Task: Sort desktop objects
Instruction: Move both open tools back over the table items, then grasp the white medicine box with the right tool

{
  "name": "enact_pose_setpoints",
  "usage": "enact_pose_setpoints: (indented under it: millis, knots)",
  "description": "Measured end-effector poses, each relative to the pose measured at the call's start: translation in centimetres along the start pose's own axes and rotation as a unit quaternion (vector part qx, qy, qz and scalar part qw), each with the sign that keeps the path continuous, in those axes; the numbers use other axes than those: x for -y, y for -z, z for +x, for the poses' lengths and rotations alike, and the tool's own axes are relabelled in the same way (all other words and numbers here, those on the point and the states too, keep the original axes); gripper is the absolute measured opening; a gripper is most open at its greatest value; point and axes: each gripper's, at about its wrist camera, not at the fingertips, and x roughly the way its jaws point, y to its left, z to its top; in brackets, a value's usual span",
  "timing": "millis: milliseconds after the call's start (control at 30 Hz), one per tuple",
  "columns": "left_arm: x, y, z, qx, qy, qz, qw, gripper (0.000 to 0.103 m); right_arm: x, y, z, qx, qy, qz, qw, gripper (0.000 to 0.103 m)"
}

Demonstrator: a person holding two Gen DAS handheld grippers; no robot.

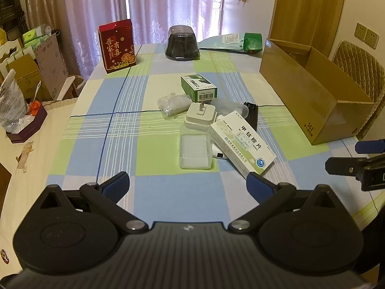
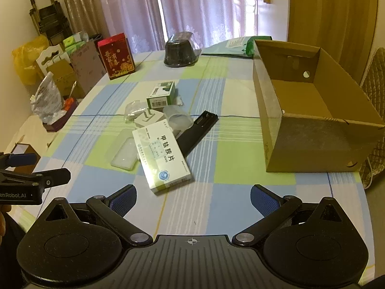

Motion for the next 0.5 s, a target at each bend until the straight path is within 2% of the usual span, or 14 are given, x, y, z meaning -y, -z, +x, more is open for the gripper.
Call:
enact_pose_setpoints:
  millis: [500]
  knots:
    - [-0.3,0.5,1.1,-0.017,0.004,-0.006,0.9998,0.102,-0.8,0.0,1.1,-0.015,-0.007,-0.014,1.0,0.103]
